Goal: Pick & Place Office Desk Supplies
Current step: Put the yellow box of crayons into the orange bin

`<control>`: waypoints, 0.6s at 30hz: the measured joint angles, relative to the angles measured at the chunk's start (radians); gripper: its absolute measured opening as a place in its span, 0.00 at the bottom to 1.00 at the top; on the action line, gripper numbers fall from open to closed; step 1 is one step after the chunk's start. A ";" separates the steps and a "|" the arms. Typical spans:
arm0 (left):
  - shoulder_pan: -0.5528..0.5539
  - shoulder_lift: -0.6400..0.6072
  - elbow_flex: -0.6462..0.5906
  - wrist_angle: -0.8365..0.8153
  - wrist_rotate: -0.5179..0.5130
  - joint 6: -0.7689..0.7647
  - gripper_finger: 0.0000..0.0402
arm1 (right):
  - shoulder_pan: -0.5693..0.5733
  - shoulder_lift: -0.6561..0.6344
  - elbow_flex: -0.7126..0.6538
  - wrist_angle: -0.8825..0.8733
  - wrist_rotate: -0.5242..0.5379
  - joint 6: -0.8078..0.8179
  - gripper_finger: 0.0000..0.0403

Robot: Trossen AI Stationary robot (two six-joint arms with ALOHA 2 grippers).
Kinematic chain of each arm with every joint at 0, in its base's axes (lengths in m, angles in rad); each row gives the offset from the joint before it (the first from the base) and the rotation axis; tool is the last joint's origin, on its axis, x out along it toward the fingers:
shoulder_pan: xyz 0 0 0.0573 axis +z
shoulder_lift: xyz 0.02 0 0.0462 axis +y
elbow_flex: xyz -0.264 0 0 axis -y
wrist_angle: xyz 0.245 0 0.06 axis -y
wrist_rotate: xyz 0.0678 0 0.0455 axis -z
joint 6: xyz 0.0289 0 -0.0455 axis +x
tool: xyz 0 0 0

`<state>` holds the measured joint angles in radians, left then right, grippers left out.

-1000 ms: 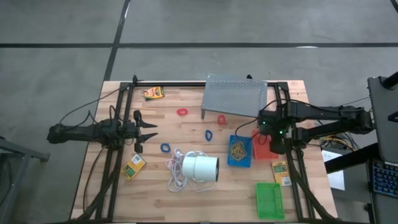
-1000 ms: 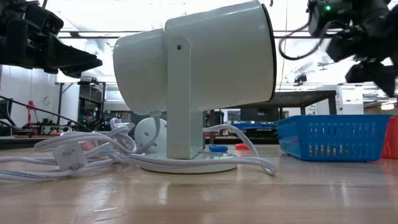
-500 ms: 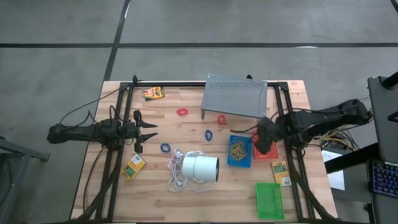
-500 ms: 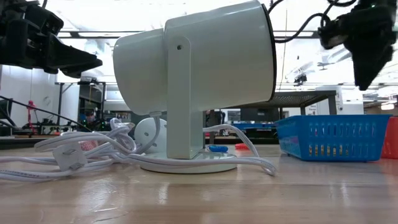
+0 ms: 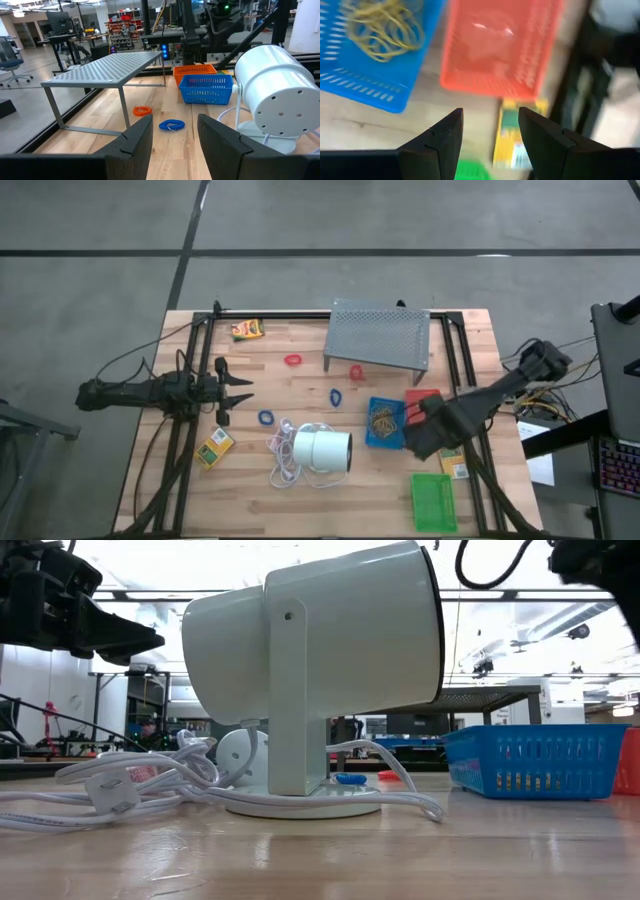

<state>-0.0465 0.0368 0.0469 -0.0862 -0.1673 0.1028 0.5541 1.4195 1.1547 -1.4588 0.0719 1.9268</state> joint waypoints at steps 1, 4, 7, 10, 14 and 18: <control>0.000 0.000 0.000 0.000 0.000 0.000 0.40 | 0.004 0.034 0.034 -0.027 -0.036 0.050 0.46; 0.000 0.000 0.000 0.000 0.000 0.000 0.40 | 0.007 0.132 0.116 -0.104 -0.163 0.175 0.46; 0.001 0.000 0.000 0.001 -0.019 0.002 0.40 | 0.007 0.208 0.155 -0.106 -0.246 0.179 0.46; 0.002 -0.002 0.001 0.007 -0.084 0.031 0.40 | 0.012 0.271 0.170 -0.108 -0.298 0.180 0.46; 0.003 -0.002 0.001 0.012 -0.155 0.054 0.40 | 0.034 0.330 0.167 -0.106 -0.343 0.213 0.46; 0.003 0.000 0.001 0.014 -0.178 0.054 0.40 | 0.072 0.359 0.167 -0.089 -0.341 0.302 0.46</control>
<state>-0.0433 0.0368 0.0475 -0.0721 -0.3454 0.1564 0.6261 1.7781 1.3220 -1.5475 -0.2692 2.2292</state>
